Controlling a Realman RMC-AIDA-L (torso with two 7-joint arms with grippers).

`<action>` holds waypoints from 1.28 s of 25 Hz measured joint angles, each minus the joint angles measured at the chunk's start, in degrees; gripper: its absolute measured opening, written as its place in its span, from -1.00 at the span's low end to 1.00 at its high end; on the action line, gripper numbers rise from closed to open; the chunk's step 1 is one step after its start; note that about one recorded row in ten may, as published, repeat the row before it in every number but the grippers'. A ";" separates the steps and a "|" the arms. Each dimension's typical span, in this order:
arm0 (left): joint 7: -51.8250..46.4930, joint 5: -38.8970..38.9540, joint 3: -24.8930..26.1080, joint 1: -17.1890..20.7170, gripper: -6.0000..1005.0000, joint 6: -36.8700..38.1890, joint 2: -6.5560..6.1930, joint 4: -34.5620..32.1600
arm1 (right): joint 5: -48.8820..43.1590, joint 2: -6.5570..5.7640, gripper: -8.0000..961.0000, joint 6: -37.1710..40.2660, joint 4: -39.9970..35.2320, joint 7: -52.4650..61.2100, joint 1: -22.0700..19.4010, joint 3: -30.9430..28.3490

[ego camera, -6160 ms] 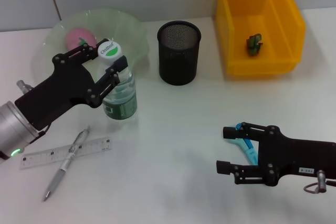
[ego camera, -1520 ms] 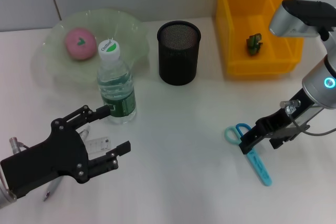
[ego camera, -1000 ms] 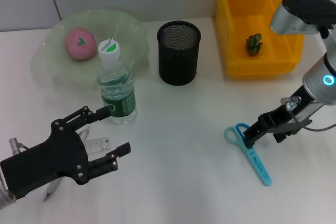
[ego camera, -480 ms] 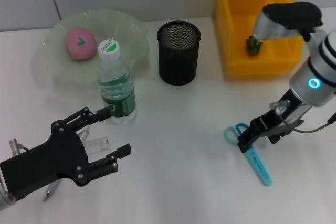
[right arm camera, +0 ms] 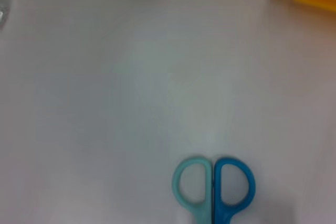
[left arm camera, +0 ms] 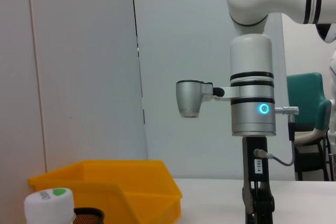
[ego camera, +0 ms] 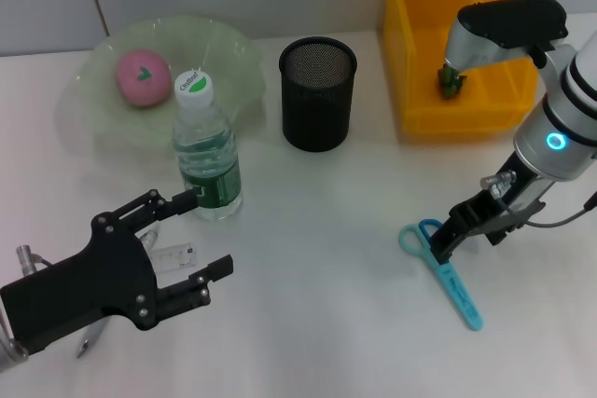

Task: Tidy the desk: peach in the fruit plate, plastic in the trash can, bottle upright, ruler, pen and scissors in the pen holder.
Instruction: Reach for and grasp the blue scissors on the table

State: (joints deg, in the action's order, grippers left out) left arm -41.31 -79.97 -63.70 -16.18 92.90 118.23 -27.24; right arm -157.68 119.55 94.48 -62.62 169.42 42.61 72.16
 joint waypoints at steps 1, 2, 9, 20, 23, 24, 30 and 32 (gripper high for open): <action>0.00 0.00 0.03 -0.15 0.57 0.00 -0.01 0.01 | 0.00 0.02 0.70 -0.01 0.06 0.00 0.20 0.00; 0.00 0.00 0.03 -0.21 0.57 0.00 -0.01 0.01 | 0.05 0.04 0.70 -0.01 0.15 0.00 0.38 0.00; 0.00 0.00 -0.05 -0.26 0.57 0.00 -0.01 0.01 | 0.31 0.14 0.70 -0.25 3.03 0.00 2.13 0.62; 0.57 0.00 -0.19 -0.28 0.57 0.01 -0.01 0.26 | 0.12 0.15 0.70 -0.63 4.62 0.00 2.74 1.49; 0.71 0.00 -0.19 -0.26 0.57 0.06 0.03 0.37 | 0.00 0.15 0.70 -0.54 4.68 0.00 2.86 1.61; 0.71 0.00 -0.19 -0.26 0.57 0.06 0.03 0.39 | 0.00 0.15 0.70 -0.54 4.68 0.00 2.86 1.61; 0.78 0.00 -0.13 -0.11 0.56 0.09 0.07 0.39 | -0.05 0.15 0.70 -0.43 5.10 0.02 3.26 1.61; 0.78 0.00 -0.13 -0.11 0.56 0.09 0.07 0.39 | -0.06 0.15 0.70 -0.25 4.88 0.02 3.29 1.60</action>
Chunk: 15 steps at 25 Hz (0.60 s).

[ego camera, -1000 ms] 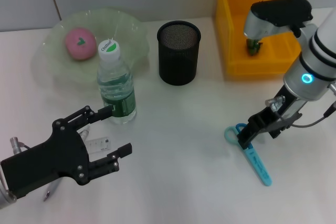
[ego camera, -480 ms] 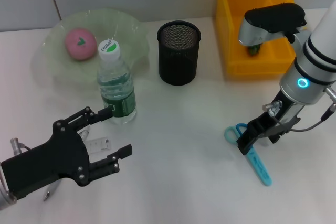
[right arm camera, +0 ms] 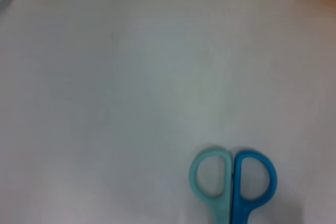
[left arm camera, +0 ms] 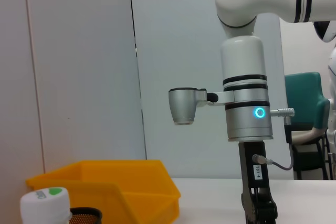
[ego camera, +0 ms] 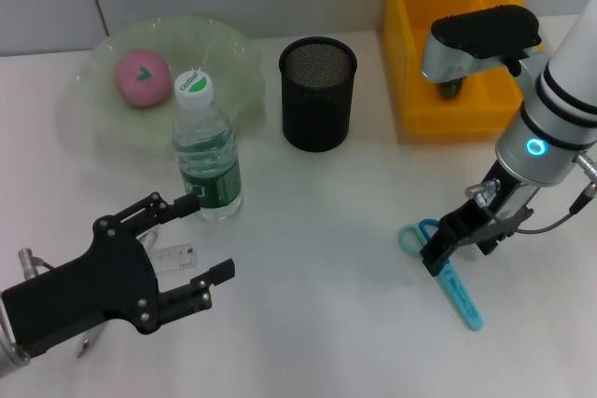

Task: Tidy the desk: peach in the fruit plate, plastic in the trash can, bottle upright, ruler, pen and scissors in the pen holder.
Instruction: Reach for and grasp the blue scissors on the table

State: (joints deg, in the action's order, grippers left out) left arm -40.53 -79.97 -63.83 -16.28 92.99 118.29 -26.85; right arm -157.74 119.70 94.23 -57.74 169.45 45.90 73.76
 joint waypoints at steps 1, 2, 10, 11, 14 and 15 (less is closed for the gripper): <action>0.01 0.00 -0.03 0.14 0.56 0.00 0.01 -0.03 | 0.00 0.00 0.70 0.00 0.00 0.00 0.00 0.00; 0.02 0.04 0.04 0.26 0.56 0.15 0.01 -0.05 | 0.02 -0.01 0.70 0.44 -0.94 -0.01 -0.25 0.00; 0.02 0.27 0.58 0.74 0.56 0.95 -0.08 0.12 | 2.57 -0.45 0.70 10.40 -25.53 -21.96 -9.98 -0.02; 0.02 0.27 0.58 0.74 0.56 0.95 -0.08 0.12 | 3.75 -0.48 0.70 12.02 -29.19 -26.96 -11.55 -0.07; -0.02 0.34 1.62 1.41 0.56 1.42 -0.08 0.13 | 5.11 -0.51 0.70 14.45 -34.04 -34.65 -13.48 -0.10; -0.02 0.35 2.11 1.69 0.56 1.80 0.02 0.29 | 5.65 -0.51 0.70 16.91 -38.08 -40.29 -14.40 -0.06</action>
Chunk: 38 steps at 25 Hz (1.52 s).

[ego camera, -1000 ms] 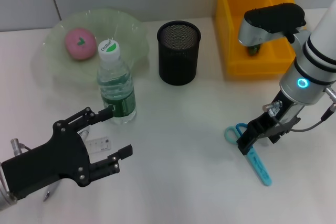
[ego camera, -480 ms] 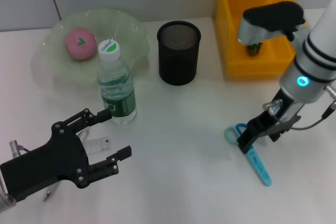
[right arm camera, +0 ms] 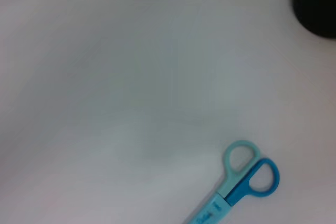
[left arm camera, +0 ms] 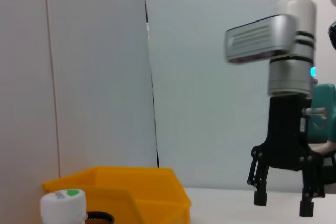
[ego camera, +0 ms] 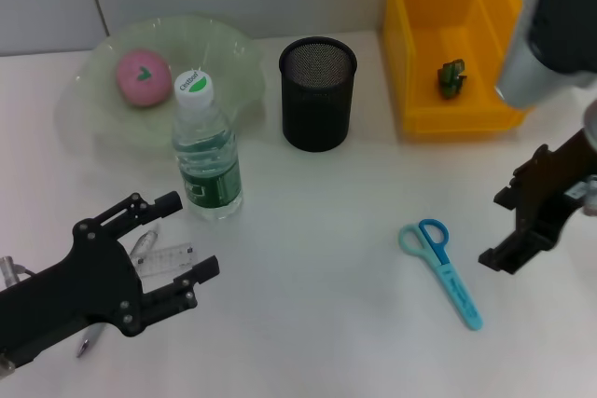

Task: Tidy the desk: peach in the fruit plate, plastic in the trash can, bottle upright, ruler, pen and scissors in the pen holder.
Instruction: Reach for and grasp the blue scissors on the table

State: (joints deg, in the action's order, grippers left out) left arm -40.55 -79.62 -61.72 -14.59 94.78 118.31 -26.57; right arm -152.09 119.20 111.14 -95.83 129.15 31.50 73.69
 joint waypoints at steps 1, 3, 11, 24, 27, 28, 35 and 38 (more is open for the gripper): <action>-0.11 0.04 0.33 0.05 0.56 0.18 0.08 0.17 | 0.00 0.00 0.70 0.00 0.00 0.00 0.00 0.00; -0.11 0.04 0.33 0.05 0.56 0.18 0.08 0.17 | 0.66 0.03 0.70 2.28 -2.38 -4.35 0.02 0.28; -0.29 1.96 1.72 -0.98 0.56 0.76 0.31 3.41 | 0.11 -0.19 0.70 6.10 -4.55 -18.06 2.30 2.36; 0.19 1.30 0.94 -2.97 0.56 -0.88 0.19 6.65 | -6.75 -0.28 0.70 5.88 1.71 -55.99 2.52 1.84; -0.23 1.46 0.90 -3.17 0.56 -0.45 0.36 7.81 | -8.87 -0.35 0.70 4.26 5.54 -63.86 2.92 1.41; -0.29 1.53 0.90 -3.60 0.56 -0.40 0.40 8.65 | -9.50 -0.57 0.70 3.40 7.28 -68.59 3.13 1.18; -2.15 1.61 1.13 -4.86 0.56 -0.28 0.43 9.96 | -7.74 -2.55 0.70 1.96 9.91 -78.04 4.89 0.14; -2.47 1.66 1.25 -5.32 0.56 -0.20 0.43 9.98 | -7.77 -1.55 0.70 0.01 10.79 -88.55 5.29 -3.06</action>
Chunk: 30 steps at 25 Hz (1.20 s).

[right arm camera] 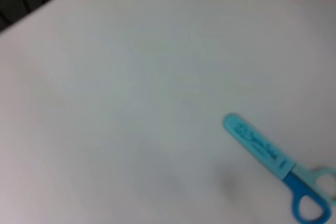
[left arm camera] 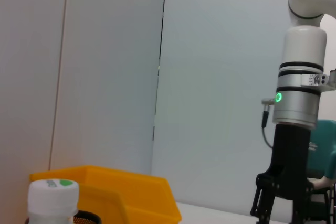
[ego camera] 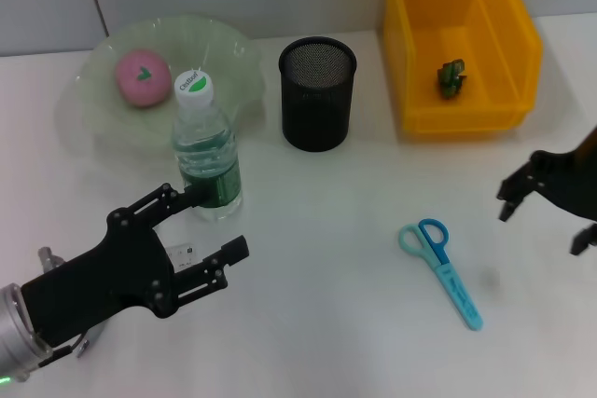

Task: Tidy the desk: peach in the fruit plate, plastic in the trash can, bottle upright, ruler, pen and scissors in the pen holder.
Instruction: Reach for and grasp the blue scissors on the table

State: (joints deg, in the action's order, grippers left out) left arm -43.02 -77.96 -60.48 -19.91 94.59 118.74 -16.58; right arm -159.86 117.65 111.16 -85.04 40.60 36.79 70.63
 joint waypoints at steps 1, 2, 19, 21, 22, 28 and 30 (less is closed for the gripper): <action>0.00 0.00 0.00 0.00 0.56 0.00 0.00 0.00 | -0.01 0.31 0.70 -2.00 1.62 -3.19 0.46 -0.62; -0.91 -0.03 -0.32 -1.05 0.56 -0.29 0.00 0.10 | -0.01 0.40 0.70 -2.99 2.60 -4.55 0.82 -0.70; -4.83 -0.68 -3.83 -1.05 0.56 -1.62 -0.35 -0.08 | 3.26 1.27 0.70 -7.72 10.12 -24.17 2.62 -2.56; -4.73 -0.70 -4.05 -0.97 0.56 -1.86 -0.35 0.01 | 3.42 1.27 0.70 -8.22 10.64 -24.27 2.92 -2.34; -4.73 -0.70 -4.05 -0.97 0.56 -1.86 -0.35 0.01 | 3.42 1.27 0.70 -8.22 10.64 -24.27 2.92 -2.34; -5.19 -0.72 -7.92 -0.65 0.56 -2.91 -0.57 -0.08 | 3.96 1.32 0.70 -8.69 12.22 -25.75 3.17 -2.09; -5.86 -0.72 -9.59 -0.65 0.56 -3.10 -0.67 -0.30 | 4.21 1.34 0.70 -8.64 12.46 -26.47 3.23 -2.04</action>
State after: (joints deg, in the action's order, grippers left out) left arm -48.88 -78.68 -70.07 -20.56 91.49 118.06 -16.88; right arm -155.65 118.98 102.52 -72.58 14.13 40.02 68.59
